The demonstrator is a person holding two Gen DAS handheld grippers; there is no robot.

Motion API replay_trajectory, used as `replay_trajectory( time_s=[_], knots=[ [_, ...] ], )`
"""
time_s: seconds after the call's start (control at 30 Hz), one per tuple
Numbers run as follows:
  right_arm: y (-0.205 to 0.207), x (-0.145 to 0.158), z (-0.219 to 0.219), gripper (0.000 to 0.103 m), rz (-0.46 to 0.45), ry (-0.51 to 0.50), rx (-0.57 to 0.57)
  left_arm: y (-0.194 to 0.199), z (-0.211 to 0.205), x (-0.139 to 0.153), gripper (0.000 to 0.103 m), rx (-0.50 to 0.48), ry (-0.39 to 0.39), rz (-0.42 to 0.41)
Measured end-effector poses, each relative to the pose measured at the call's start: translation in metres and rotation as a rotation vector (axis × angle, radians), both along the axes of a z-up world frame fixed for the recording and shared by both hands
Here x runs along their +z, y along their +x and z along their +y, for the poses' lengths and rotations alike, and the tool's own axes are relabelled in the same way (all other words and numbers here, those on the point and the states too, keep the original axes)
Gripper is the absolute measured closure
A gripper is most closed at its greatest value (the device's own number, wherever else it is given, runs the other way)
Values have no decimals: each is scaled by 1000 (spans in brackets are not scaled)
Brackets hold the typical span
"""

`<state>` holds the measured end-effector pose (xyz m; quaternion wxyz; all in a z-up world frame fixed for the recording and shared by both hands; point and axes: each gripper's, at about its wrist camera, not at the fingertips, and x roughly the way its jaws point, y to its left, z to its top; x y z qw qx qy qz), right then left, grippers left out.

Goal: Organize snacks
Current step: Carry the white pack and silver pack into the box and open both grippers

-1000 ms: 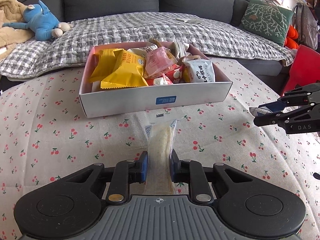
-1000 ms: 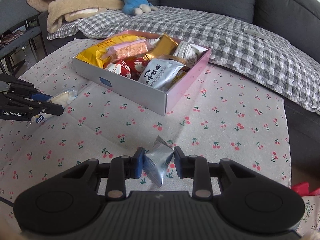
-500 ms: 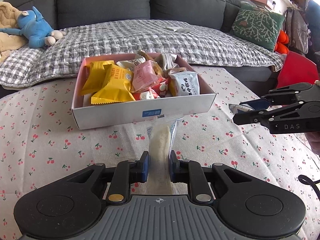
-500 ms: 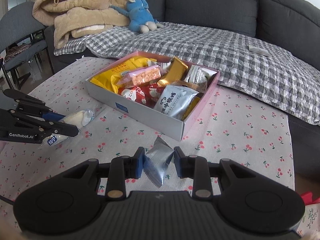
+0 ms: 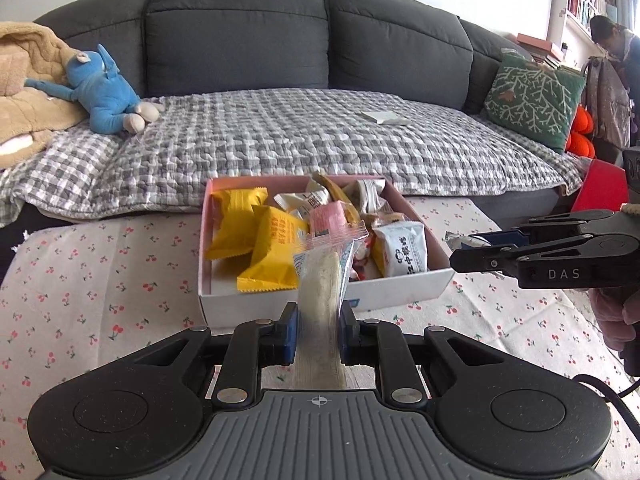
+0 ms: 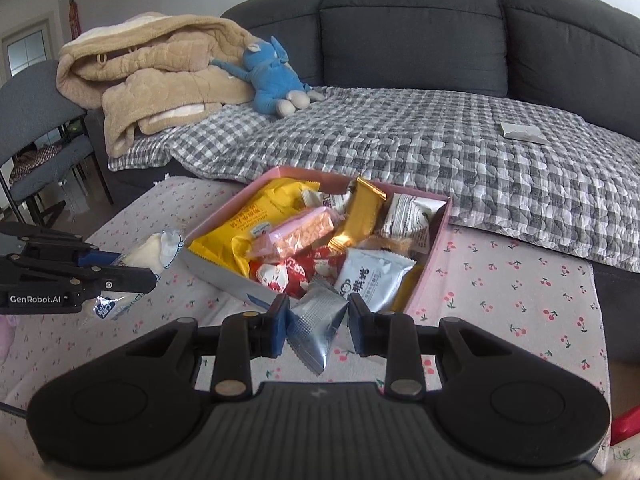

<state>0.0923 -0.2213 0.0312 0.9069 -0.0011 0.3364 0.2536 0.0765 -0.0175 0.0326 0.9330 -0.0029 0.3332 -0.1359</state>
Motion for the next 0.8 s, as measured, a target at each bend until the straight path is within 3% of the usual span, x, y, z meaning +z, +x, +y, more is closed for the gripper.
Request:
replay_trajectory(
  time_s=[0.27, 0.43, 0.67, 0.73, 0.8],
  knots=[
    [31, 0, 16, 75, -2, 10, -50, 55, 9, 10, 86, 39, 29, -9],
    [55, 1, 29, 75, -13, -7, -62, 101, 7, 3, 86, 66, 75, -1],
    [76, -5, 36, 73, -23, -57, -102, 146, -2, -5, 86, 43, 81, 7],
    [79, -7, 35, 69, -23, -62, -118, 151, -7, -8, 85, 32, 85, 0],
    [79, -9, 33, 54, -28, -63, -140, 153, -10, -11, 80, 12, 80, -4]
  ],
)
